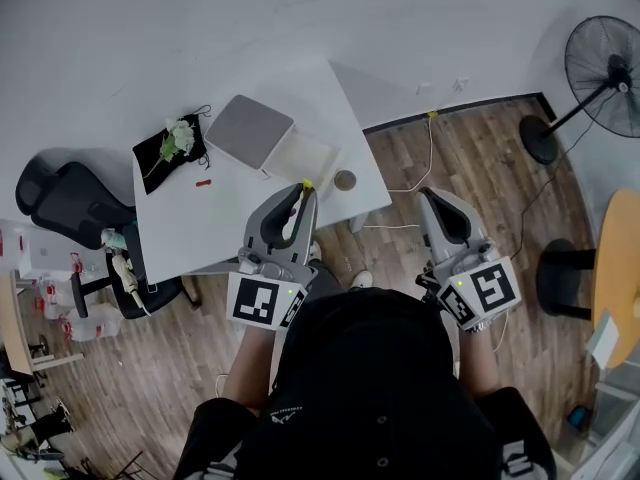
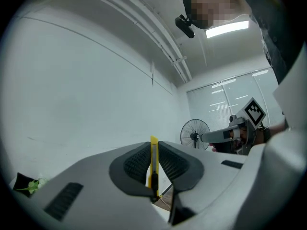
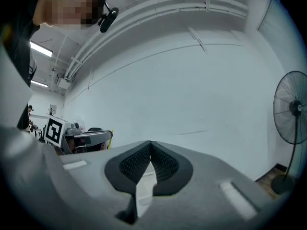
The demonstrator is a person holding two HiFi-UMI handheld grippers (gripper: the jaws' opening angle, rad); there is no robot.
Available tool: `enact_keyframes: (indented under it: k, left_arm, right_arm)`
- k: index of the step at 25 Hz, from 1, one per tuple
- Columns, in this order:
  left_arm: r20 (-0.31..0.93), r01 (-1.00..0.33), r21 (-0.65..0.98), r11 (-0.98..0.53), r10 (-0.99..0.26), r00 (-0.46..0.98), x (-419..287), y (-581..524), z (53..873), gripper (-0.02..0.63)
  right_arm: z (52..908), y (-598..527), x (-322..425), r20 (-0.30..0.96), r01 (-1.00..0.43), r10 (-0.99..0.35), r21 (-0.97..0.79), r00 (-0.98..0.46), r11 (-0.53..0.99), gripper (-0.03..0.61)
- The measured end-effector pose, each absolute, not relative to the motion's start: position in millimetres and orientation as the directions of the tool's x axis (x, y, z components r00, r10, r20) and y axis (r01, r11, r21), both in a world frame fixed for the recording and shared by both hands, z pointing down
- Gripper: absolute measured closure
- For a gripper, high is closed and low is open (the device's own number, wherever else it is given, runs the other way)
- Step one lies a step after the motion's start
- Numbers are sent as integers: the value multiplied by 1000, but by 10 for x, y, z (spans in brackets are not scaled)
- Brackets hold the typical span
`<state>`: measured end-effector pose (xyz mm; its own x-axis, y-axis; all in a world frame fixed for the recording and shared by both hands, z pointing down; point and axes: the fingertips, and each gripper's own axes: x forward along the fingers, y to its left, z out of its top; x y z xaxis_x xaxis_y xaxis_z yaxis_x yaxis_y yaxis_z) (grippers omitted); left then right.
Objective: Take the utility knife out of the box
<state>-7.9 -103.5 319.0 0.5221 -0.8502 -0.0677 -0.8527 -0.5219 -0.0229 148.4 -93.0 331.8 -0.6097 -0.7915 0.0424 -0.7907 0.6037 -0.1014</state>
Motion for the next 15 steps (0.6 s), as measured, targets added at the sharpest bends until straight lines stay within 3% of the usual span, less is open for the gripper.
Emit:
enact_keyframes:
  k: [15]
  left_arm:
    - [-132,-825,-71,-561,-814,565,65,-1096,2756,565]
  right_arm:
    - [2893,-966,1543,-20,-816,-816,-4,-578,578,574]
